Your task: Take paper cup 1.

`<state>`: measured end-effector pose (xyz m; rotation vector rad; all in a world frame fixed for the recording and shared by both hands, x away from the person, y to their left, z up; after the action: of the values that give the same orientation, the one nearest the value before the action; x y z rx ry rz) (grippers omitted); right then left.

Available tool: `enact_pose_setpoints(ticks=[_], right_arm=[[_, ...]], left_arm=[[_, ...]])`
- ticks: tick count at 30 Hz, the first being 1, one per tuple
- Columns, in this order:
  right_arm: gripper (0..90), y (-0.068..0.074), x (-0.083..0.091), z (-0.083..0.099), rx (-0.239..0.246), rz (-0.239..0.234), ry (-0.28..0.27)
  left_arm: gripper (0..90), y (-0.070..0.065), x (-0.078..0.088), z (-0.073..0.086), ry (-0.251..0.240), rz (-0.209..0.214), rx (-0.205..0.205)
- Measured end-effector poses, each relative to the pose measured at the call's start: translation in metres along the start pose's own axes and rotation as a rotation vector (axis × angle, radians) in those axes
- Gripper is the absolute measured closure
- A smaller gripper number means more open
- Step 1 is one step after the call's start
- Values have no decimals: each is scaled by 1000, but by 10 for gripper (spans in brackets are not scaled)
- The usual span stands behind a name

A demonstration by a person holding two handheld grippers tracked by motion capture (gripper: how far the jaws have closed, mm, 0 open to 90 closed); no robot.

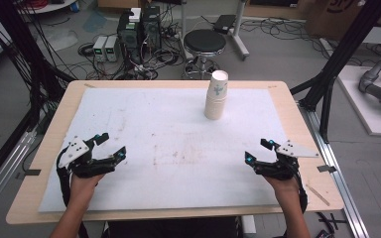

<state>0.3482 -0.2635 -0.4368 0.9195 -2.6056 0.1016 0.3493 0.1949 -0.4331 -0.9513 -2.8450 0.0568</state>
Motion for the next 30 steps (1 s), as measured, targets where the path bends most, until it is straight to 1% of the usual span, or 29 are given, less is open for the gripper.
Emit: enact_pose_setpoints(ticks=[3, 9, 10, 11, 12, 15, 18, 22, 23, 25, 30], right_arm=[[198, -1, -1, 0, 0, -3, -3], [198, -4, -2, -3, -14, -8, -20], [198, -4, -3, -3, -13, -9, -19], [198, -4, -4, -2, -18, -10, -12], [198, -4, -5, -1, -13, -11, -7], [198, -1, -7, -1, 0, -15, 2], [198, 2, -7, 1, -2, -17, 12], [198, 4, -7, 0, -2, -18, 11], [198, 5, -7, 0, -8, -18, 10], [198, 4, -7, -1, -4, -17, 9], [198, 4, -9, -1, -9, -22, 15]], left_arm=[[158, 0, -1, -1, -7, -1, 5], [158, 1, -1, 2, 4, -2, 11], [158, 1, -1, 2, 4, -2, 11], [158, 2, -1, 2, 1, -4, 20], [158, 2, -1, 2, 0, 0, 24], [158, 0, 2, 1, -2, 5, 16], [158, -2, 4, 1, -3, 8, 13], [158, -3, 3, 1, -3, 12, 12], [158, -3, 3, 1, -2, 14, 14], [159, -3, 3, 1, -7, 29, 41], [159, -1, 1, 2, 0, 17, 32]])
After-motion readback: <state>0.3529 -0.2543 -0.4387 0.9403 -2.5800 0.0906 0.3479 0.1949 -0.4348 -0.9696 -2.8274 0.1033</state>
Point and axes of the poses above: each handheld gripper's, and its own axes: x roughly backward along the jaws, z roughly out of its underside, y roughly to its left, the point moved 8 cm from there along -x, roughly forward along the jaws, and after that the axes turned 1 degree about -z, right-handed, at the moved point
